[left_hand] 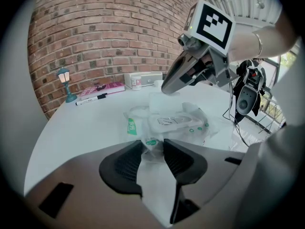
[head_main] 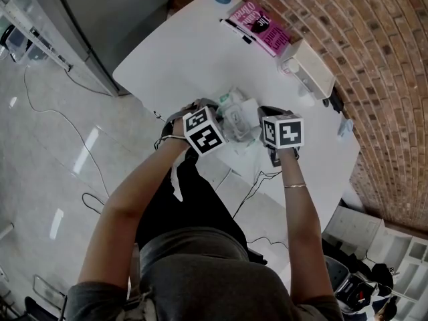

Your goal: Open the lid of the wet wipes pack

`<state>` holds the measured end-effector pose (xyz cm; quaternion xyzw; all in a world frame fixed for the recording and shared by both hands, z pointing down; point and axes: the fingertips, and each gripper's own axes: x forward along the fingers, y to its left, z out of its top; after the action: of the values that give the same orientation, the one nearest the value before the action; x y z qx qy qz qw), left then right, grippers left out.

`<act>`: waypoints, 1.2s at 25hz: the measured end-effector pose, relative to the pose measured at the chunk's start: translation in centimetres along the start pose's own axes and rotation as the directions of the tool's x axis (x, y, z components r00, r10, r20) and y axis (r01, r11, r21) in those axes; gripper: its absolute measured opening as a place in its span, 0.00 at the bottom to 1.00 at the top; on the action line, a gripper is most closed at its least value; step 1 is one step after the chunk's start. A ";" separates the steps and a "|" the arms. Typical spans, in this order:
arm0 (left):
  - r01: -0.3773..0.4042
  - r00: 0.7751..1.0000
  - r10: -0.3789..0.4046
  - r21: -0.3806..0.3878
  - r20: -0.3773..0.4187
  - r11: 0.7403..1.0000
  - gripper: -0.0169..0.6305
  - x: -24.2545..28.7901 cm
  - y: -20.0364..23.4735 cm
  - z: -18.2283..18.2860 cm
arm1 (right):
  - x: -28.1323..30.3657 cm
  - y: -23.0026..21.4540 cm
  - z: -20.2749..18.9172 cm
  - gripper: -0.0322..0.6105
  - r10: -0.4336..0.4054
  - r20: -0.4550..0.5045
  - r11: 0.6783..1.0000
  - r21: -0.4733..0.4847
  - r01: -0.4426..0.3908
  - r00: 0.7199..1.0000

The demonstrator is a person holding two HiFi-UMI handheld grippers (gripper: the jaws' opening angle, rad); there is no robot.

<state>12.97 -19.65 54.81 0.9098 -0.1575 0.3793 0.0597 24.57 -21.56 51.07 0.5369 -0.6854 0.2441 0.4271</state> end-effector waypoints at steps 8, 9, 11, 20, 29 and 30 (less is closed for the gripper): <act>-0.001 1.000 0.001 -0.001 -0.002 1.000 0.28 0.0 0.0 0.0 | 1.1 -0.9 -0.4 0.10 0.019 -0.006 0.998 0.051 -0.019 1.000; 0.000 1.000 0.000 -0.002 -0.003 1.000 0.28 0.0 0.0 0.0 | 1.2 -0.9 -0.5 0.10 0.020 -0.008 0.998 0.052 -0.020 1.000; 0.000 1.000 0.000 -0.003 -0.003 1.000 0.28 0.0 0.0 -0.1 | 1.6 -1.0 -0.6 0.10 0.025 -0.013 0.998 0.058 -0.024 1.000; 0.006 1.000 -0.006 -0.009 -0.007 1.000 0.28 0.0 0.0 -0.1 | 2.7 -1.4 -1.2 0.11 0.045 -0.018 0.994 0.098 -0.043 0.999; -0.003 1.000 0.003 -0.010 -0.009 1.000 0.28 0.0 0.1 -0.3 | 2.0 -1.4 -0.8 0.11 0.016 0.036 0.993 0.113 -0.020 0.999; -0.004 1.000 0.004 -0.008 -0.010 1.000 0.28 0.0 0.1 -0.3 | 1.8 -1.3 -0.7 0.11 0.014 0.047 0.993 0.113 -0.019 0.999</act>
<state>12.74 -19.66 54.99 0.9074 -0.1604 0.3833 0.0634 25.92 -22.39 52.76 0.5602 -0.6844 0.2736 0.3780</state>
